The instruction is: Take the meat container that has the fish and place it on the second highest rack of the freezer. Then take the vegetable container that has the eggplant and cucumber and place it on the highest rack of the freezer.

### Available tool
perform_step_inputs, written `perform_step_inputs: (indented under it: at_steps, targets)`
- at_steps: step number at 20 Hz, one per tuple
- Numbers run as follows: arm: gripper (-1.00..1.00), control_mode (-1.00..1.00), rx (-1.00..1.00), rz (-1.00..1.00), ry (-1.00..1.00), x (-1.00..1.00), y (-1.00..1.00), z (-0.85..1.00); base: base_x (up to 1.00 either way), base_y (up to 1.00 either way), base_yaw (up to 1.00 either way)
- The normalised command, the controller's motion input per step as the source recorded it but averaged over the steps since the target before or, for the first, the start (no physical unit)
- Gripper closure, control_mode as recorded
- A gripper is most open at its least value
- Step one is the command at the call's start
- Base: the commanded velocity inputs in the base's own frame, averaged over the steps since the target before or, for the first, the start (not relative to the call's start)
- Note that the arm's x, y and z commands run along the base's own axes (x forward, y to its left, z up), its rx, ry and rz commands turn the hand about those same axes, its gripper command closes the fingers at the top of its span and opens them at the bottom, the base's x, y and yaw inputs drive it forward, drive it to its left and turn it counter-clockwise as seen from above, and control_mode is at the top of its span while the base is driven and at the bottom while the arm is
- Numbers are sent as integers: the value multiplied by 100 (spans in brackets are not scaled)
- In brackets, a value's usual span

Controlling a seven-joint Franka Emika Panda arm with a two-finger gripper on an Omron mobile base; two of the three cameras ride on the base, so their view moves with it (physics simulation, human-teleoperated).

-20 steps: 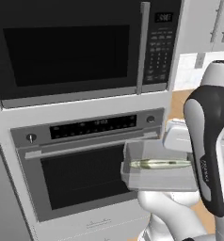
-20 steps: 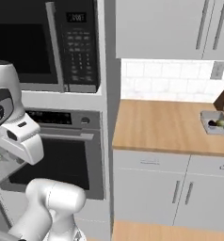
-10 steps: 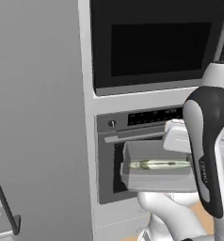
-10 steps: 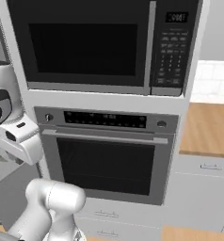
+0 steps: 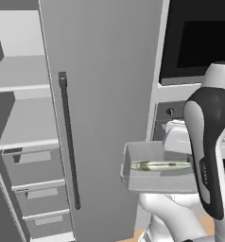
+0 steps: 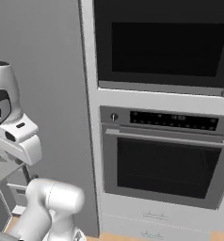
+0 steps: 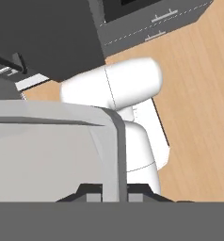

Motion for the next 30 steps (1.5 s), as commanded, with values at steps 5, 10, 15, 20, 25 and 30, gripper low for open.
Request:
perform_step_inputs:
  at_steps: [5,10,15,20,25,30]
  targets:
    - [100,100,0,0,0,0,0,0,6,77,5]
    - [100,100,0,0,0,0,0,0,13,72,0]
    - [100,100,0,0,0,0,0,0,48,60,0]
    - [100,100,0,0,0,0,0,0,72,17,0]
    - [100,100,0,0,0,0,0,0,32,40,0]
    - [100,-100,7,-14,0,0,21,-4,0,8,-1]
